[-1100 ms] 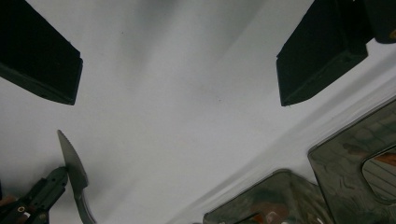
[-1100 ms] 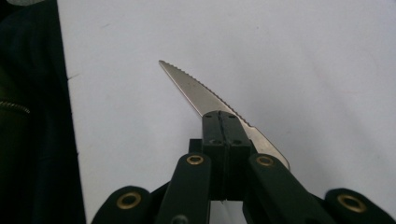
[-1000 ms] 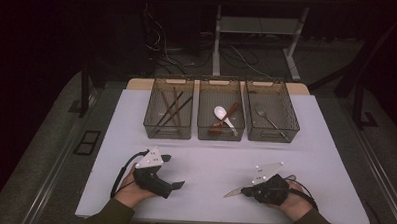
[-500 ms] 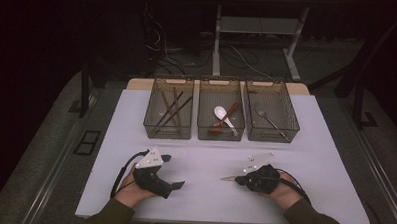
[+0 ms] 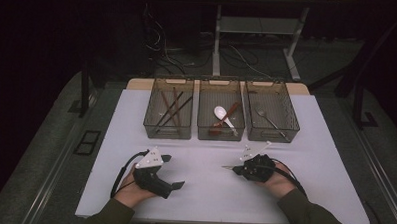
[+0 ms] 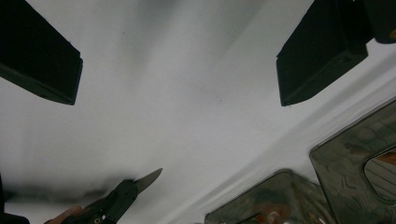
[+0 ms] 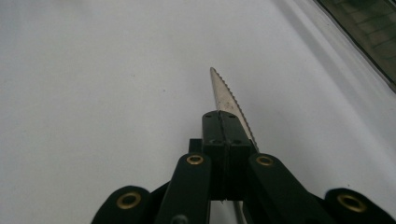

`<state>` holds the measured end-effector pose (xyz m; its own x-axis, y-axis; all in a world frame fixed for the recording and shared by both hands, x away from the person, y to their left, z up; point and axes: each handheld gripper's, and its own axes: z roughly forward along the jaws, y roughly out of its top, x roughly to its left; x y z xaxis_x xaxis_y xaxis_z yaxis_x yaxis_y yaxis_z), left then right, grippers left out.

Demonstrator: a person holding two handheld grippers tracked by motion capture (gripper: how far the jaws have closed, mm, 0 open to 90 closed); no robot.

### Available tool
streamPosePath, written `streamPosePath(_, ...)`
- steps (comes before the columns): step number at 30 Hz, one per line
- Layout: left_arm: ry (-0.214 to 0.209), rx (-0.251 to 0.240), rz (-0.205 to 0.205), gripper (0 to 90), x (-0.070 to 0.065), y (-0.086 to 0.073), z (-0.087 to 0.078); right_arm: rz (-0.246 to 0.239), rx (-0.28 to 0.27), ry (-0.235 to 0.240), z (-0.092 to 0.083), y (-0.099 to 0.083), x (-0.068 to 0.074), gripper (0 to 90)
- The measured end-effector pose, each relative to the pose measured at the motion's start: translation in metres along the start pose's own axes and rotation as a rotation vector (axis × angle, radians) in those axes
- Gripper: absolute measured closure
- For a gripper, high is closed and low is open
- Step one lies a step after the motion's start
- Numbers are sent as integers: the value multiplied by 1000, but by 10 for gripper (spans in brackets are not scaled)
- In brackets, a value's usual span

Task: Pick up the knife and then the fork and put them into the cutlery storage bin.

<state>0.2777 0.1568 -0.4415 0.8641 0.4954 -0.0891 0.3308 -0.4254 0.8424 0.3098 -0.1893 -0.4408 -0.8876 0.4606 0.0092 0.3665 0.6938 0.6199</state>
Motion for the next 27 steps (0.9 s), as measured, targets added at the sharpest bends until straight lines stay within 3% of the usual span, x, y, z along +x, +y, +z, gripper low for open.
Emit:
streamPosePath(3,-1,0,1,0,0,0,0,8,-2,29,-6,1,-2,890)
streamPosePath(6,-1,6,3,0,0,0,0,22,14,51,-17,3,-5,812)
streamPosePath(13,-1,9,-1,0,-1,0,1,33,71,59,-45,0,-17,677)
streamPosePath(19,-1,10,-2,0,0,0,1,12,180,44,-57,-5,-27,635)
streamPosePath(27,-3,9,-4,0,0,-1,2,-69,339,45,-54,-6,-29,626)
